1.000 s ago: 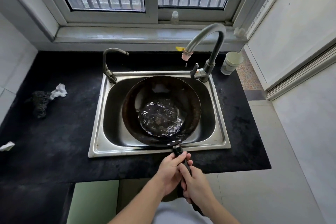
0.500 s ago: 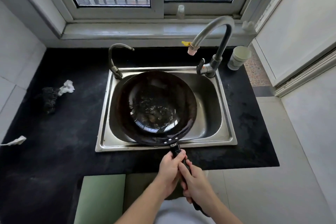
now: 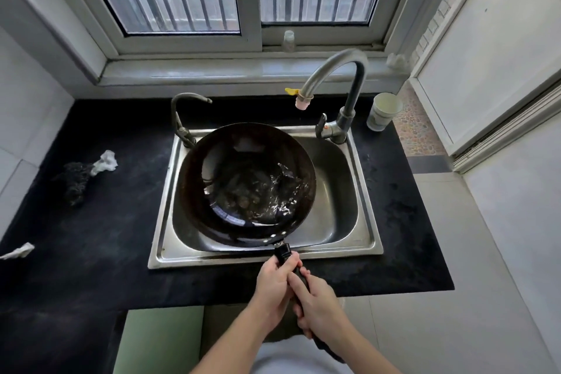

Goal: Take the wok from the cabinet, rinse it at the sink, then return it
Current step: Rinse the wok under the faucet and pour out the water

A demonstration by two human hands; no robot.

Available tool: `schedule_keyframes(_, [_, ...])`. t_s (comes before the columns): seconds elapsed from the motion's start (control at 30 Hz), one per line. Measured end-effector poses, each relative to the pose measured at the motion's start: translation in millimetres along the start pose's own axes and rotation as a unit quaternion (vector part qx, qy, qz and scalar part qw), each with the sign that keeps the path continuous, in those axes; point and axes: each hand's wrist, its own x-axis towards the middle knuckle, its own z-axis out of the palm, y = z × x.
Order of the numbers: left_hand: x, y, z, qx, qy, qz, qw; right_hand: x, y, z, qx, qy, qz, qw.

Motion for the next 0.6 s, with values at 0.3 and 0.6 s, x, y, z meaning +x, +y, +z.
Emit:
schedule_keyframes(0.3, [1,-12,-4,0.042,0.031,-0.002,0.999,-1,17,1,0.019,-0.010,0.007,1.000])
schedule_keyframes(0.6, [17,-6,15,0.029,0.016,-0.008,0.999,11,3,-14,0.008,0.006,0.001,1.000])
